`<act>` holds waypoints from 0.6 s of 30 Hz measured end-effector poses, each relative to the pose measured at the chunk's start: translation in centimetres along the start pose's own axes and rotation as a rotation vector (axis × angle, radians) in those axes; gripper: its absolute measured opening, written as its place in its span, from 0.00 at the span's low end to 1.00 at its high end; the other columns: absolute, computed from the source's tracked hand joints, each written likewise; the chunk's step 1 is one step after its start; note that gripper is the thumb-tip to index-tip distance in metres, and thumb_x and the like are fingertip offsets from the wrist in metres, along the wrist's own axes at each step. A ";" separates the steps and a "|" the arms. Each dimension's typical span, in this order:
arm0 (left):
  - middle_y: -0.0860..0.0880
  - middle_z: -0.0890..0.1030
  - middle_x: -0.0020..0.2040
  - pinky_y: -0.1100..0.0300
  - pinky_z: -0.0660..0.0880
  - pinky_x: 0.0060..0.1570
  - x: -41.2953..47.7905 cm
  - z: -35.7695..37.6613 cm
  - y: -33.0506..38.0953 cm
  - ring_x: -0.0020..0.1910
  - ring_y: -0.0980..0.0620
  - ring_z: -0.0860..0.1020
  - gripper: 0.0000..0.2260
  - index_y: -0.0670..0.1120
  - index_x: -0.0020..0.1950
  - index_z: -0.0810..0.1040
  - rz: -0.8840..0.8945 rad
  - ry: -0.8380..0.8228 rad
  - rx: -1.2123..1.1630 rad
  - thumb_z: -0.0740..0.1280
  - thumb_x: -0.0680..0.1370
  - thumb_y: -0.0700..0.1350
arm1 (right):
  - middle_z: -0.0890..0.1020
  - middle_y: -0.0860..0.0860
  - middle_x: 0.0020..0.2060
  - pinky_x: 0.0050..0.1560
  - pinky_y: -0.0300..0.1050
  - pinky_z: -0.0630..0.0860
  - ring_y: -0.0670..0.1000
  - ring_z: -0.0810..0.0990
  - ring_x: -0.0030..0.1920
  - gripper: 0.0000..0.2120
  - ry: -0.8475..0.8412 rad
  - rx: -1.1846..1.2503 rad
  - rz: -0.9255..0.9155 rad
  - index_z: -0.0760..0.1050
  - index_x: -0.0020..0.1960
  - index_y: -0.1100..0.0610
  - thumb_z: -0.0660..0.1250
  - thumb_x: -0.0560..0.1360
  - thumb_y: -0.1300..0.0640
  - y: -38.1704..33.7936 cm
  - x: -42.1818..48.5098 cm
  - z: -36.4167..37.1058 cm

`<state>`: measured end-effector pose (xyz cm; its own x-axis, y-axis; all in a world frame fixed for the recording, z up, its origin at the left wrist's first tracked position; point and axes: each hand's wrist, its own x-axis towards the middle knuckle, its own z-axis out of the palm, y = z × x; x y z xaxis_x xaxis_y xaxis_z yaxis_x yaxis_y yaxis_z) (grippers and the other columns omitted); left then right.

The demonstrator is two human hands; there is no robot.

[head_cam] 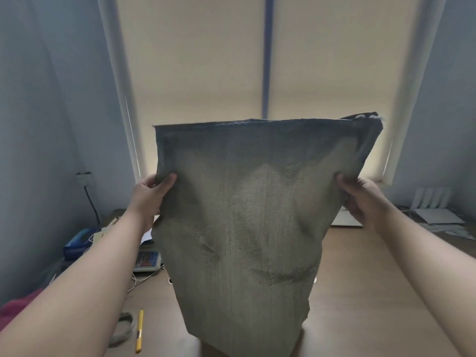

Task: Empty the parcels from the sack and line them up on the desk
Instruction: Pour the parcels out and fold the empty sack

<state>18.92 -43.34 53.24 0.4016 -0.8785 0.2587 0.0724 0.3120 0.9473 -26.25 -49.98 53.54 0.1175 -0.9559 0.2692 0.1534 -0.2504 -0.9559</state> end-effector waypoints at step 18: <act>0.57 0.83 0.38 0.64 0.78 0.37 1.9 2.0 5.4 0.33 0.64 0.80 0.06 0.50 0.45 0.79 0.251 0.144 0.074 0.66 0.82 0.45 | 0.79 0.53 0.45 0.39 0.40 0.73 0.51 0.75 0.40 0.12 0.393 -0.328 -0.079 0.78 0.59 0.62 0.68 0.80 0.56 -5.5 3.3 1.5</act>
<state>18.26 -44.05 59.25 0.5244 -0.7154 0.4617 -0.1104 0.4806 0.8700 -25.26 -51.56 59.88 -0.2687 -0.9021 0.3376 -0.1759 -0.2986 -0.9380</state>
